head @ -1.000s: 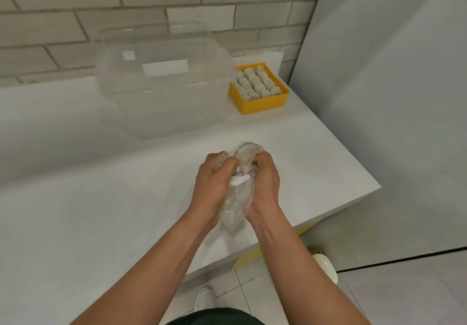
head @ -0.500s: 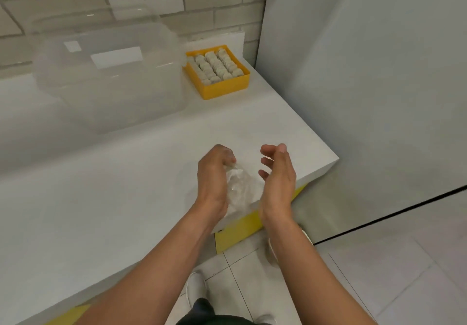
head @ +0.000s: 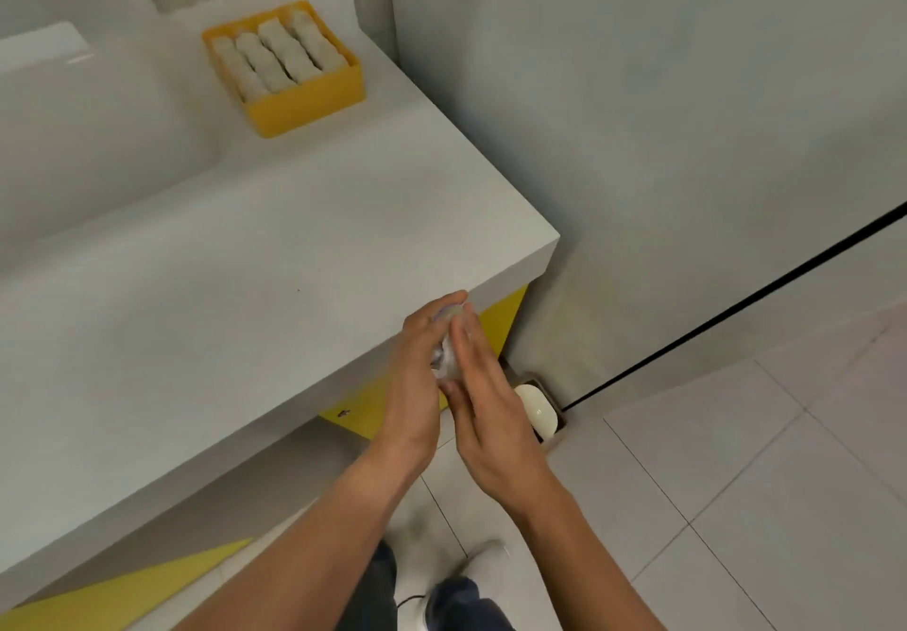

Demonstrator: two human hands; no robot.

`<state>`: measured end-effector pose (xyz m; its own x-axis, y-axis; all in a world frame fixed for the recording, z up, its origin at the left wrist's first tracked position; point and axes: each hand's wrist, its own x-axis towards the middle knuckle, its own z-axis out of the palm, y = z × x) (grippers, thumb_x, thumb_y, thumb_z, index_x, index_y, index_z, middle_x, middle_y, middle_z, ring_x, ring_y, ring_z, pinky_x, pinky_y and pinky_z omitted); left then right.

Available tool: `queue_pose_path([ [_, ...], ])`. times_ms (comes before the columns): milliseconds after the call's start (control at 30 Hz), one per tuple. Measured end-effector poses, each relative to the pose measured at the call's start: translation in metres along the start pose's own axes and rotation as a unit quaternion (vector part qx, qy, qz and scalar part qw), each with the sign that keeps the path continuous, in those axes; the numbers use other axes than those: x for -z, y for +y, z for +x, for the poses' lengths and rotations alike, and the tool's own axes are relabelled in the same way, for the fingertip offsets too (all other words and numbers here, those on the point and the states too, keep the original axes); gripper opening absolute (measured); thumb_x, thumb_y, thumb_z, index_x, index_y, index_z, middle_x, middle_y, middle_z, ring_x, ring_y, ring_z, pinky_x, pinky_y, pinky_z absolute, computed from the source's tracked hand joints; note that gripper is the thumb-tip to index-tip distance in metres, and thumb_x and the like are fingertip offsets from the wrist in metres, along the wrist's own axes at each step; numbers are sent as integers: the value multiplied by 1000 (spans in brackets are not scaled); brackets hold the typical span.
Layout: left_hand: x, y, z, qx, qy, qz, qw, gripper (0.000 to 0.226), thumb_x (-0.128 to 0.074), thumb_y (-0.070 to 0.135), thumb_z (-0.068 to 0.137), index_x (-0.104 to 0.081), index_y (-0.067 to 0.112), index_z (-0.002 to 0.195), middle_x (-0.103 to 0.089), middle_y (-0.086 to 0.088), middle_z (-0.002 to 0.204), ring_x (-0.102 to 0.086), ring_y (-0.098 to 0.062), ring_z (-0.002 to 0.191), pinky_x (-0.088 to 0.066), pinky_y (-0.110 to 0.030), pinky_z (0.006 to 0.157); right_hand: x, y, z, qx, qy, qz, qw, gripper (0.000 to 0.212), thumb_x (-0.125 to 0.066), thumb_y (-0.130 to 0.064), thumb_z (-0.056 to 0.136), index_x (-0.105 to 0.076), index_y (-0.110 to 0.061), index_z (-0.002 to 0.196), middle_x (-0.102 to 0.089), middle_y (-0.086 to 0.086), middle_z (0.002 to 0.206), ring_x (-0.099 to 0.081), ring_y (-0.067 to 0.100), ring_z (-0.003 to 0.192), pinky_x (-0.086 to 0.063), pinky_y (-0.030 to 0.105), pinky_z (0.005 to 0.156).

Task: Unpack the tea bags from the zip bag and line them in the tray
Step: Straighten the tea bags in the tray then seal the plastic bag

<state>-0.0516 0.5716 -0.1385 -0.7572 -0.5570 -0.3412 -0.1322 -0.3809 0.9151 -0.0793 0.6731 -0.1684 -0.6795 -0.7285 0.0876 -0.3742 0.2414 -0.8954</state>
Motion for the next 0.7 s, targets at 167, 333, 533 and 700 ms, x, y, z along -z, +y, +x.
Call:
queue_pose_path([
  [167,-17,-60,20,139,-89,93,982,69,-32,75,98,-25,46,161,-28,22,166,-27,5,149,-19,-30,124,6,67,-22,-73,-70,-28,994,84,-49,-18,107,13,-37,160,20,-19,168,10,-10,151,-10,15,121],
  [333,-24,-130,58,199,-190,181,944,96,-30,79,82,1,40,164,-13,28,159,-13,11,140,-14,-21,112,-7,183,-51,-125,65,-74,987,68,-60,-7,100,-30,-19,160,-26,-4,167,-27,12,153,-34,34,121],
  [533,0,-254,144,187,-218,284,915,66,-47,66,101,-32,38,159,-37,21,159,-34,-5,148,-27,-26,113,-66,309,-75,-269,346,-73,896,48,-74,-3,87,-67,-24,130,-46,-15,121,-54,6,105,-59,27,78],
  [700,45,-380,205,86,-197,543,811,70,-80,16,88,-47,22,150,-50,-4,151,-52,-23,135,-44,-25,100,-120,411,-92,-320,310,-81,892,44,-82,-9,82,-70,-20,123,-60,-20,112,-58,17,103,-53,26,80],
])
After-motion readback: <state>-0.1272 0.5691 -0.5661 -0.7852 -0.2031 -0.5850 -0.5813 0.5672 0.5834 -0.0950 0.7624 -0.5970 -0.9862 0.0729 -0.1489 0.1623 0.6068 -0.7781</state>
